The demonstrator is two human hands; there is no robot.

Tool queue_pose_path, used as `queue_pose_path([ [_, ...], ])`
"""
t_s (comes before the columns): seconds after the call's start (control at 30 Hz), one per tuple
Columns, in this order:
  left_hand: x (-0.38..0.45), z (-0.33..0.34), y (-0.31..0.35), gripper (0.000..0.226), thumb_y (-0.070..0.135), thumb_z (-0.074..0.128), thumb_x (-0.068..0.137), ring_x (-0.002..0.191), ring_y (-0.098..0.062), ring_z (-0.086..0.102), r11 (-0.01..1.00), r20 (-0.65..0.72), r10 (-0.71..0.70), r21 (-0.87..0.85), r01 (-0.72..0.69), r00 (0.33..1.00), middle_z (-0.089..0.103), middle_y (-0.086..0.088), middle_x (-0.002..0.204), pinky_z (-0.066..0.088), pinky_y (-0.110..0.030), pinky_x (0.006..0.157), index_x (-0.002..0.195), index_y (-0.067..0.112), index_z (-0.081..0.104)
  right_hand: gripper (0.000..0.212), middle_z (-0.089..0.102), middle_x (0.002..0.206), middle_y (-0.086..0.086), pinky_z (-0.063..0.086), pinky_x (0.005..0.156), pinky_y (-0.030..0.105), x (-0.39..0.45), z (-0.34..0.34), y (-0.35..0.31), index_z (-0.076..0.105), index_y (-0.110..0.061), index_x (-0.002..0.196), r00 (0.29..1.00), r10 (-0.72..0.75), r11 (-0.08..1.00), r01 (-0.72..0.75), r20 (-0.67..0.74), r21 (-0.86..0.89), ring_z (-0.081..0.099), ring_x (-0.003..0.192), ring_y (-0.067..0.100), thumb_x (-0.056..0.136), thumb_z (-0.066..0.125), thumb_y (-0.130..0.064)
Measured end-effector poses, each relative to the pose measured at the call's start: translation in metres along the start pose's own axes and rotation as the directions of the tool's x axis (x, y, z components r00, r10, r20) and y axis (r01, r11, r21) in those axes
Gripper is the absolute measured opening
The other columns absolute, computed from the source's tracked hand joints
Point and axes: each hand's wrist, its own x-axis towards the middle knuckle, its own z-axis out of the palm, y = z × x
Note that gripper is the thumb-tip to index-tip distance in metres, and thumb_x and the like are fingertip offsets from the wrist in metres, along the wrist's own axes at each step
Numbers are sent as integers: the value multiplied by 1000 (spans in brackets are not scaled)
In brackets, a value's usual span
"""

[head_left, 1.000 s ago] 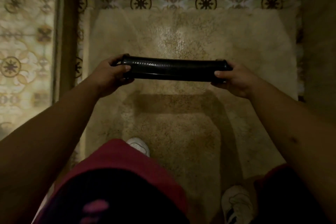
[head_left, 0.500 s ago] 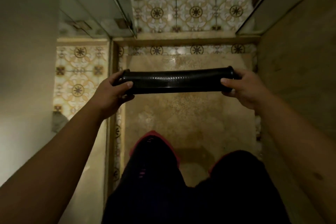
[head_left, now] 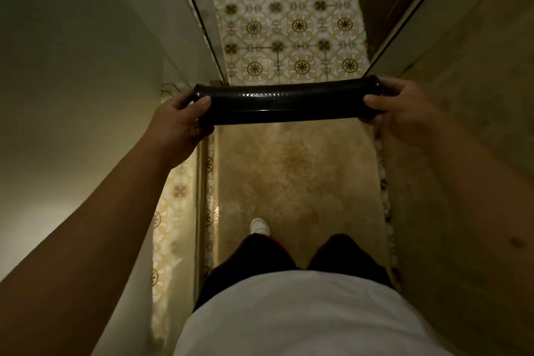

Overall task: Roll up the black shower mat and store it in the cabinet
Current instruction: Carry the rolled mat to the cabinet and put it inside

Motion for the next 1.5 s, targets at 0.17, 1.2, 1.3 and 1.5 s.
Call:
queue_pose_path([
  [0.17,-15,5,20,33,5,60,89,104,-25,59,1000,18,11,26,-11,1000,63,-5,113,48,-32,79,119,19,62,27,64,111,9,55,84,46,-18,9,-12,66,-15,104,998,-61,997,60,-29,-45,64,104,32,79,67,-3],
  [1.2,122,118,98,52,10,71,83,102,-25,62,956,-88,166,257,-139,982,57,-7,119,53,-35,75,132,12,51,58,60,118,2,57,69,29,126,-76,-112,51,-13,135,992,-99,991,90,-84,-101,64,99,20,81,69,-2],
  [1.3,163,109,110,54,12,73,82,99,-21,64,953,-87,180,261,-152,980,59,-1,114,54,-34,73,132,15,52,57,61,114,-2,59,69,29,160,-67,-121,53,-16,133,988,-108,990,98,-109,-96,65,97,19,80,69,-1],
  [1.5,245,85,148,44,16,77,78,95,-18,66,944,-53,175,294,-152,983,63,5,108,55,-31,68,114,33,59,61,59,115,2,57,66,28,225,-43,-144,50,-14,136,984,-60,997,51,-168,-58,62,100,23,80,68,2],
])
